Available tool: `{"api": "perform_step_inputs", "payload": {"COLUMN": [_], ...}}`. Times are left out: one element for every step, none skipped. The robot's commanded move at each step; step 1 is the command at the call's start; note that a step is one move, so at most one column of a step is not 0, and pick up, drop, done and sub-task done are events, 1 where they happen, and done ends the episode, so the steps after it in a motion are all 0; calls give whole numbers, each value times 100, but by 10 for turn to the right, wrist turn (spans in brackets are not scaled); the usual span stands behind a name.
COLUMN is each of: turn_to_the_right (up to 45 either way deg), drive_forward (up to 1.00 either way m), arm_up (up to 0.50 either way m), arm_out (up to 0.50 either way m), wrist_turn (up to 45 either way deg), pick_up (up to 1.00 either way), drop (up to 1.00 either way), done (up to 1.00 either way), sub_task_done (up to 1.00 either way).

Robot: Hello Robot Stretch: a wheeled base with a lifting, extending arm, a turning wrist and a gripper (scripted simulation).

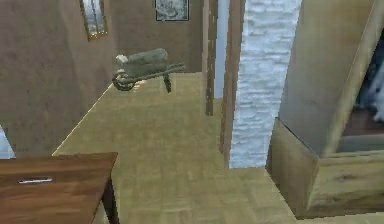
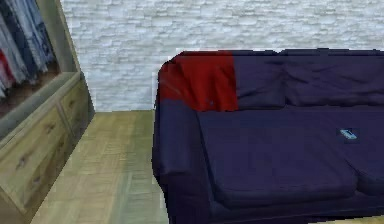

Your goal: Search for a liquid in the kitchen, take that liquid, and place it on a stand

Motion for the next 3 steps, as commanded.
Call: {"api": "perform_step_inputs", "payload": {"turn_to_the_right": [0, 0, -90], "drive_forward": [100, 100, 0], "arm_up": [0, 0, 0], "arm_out": [0, 0, 0], "wrist_turn": [0, 0, 0], "pick_up": [0, 0, 0], "drop": [0, 0, 0], "done": [0, 0, 0], "sub_task_done": [0, 0, 0]}}
